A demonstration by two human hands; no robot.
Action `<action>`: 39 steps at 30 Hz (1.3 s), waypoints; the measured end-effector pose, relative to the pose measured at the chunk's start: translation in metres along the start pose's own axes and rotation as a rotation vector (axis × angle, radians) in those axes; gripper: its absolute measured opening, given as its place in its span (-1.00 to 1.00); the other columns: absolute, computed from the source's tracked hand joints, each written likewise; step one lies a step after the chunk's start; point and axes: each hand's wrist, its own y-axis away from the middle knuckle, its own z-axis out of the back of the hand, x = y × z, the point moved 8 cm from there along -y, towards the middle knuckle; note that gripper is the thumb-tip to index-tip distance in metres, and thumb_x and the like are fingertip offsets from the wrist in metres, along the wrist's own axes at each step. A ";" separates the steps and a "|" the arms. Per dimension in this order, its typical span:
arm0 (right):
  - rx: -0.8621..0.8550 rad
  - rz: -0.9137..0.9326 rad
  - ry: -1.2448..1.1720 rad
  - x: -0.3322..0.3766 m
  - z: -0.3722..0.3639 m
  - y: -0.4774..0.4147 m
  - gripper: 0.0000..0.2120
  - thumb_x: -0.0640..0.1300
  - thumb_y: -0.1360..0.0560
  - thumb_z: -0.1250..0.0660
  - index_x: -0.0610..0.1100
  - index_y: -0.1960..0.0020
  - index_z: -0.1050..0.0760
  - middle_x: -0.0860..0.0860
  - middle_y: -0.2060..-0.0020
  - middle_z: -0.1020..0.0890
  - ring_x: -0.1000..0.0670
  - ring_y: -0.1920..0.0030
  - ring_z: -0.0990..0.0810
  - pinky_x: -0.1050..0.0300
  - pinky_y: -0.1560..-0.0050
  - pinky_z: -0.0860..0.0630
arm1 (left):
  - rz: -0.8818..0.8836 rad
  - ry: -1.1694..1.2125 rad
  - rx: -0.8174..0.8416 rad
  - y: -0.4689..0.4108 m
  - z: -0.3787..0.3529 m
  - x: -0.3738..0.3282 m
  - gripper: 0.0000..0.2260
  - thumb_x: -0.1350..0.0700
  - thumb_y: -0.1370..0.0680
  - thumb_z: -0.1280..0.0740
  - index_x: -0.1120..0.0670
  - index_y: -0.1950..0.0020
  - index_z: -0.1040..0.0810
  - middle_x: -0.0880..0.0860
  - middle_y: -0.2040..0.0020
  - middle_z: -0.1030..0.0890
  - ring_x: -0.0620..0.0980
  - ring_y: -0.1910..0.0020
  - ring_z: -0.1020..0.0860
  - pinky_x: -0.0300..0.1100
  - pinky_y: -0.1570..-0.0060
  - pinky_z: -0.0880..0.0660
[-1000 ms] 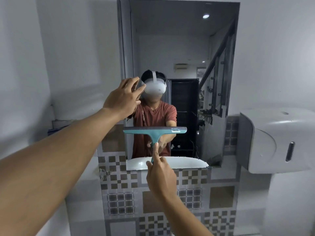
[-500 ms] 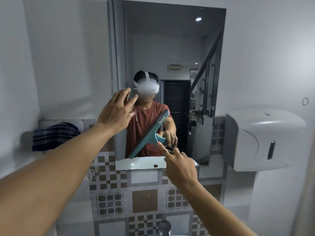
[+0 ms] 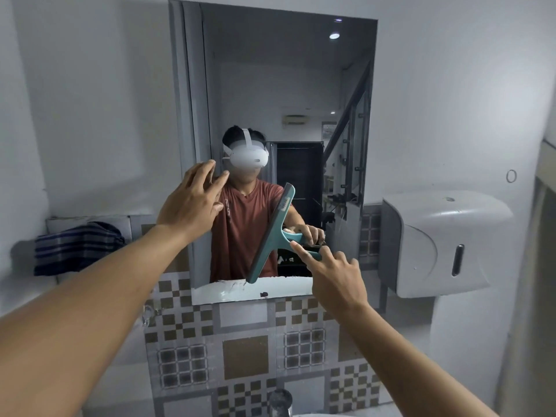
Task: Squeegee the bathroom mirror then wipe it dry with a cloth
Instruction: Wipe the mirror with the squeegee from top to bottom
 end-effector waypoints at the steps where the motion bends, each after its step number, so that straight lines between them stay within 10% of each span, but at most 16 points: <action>1: 0.000 -0.005 0.006 -0.004 0.000 0.001 -0.26 -0.21 -0.54 -0.30 0.19 -0.60 -0.08 -0.15 -0.06 -0.60 -0.21 0.12 -0.61 -0.12 0.18 -0.57 | -0.005 -0.001 0.000 0.000 0.000 0.000 -0.39 0.16 -0.48 -0.47 0.16 -0.50 -0.38 0.27 -0.47 -0.31 0.27 -0.48 -0.25 0.23 -0.19 -0.53; 19: 0.106 -0.368 -0.179 -0.043 -0.028 0.045 -0.24 -0.12 -0.65 -0.18 0.23 -0.60 0.25 -0.02 0.10 -0.48 -0.04 0.31 -0.53 0.04 0.32 -0.58 | -0.010 0.011 -0.006 0.001 -0.003 0.003 -0.39 0.20 -0.46 -0.48 0.16 -0.49 -0.40 0.28 -0.46 -0.31 0.31 -0.46 -0.25 0.32 -0.07 -0.57; 39: 0.204 -0.686 -0.527 -0.003 -0.068 0.079 -0.35 -0.15 -0.67 -0.07 0.21 -0.62 0.16 -0.06 0.17 -0.57 -0.04 0.28 -0.51 0.07 0.33 -0.42 | 0.006 0.018 -0.014 0.003 -0.010 0.003 -0.38 0.15 -0.48 -0.48 0.17 -0.50 -0.35 0.24 -0.48 -0.27 0.29 -0.49 -0.19 0.35 -0.16 -0.51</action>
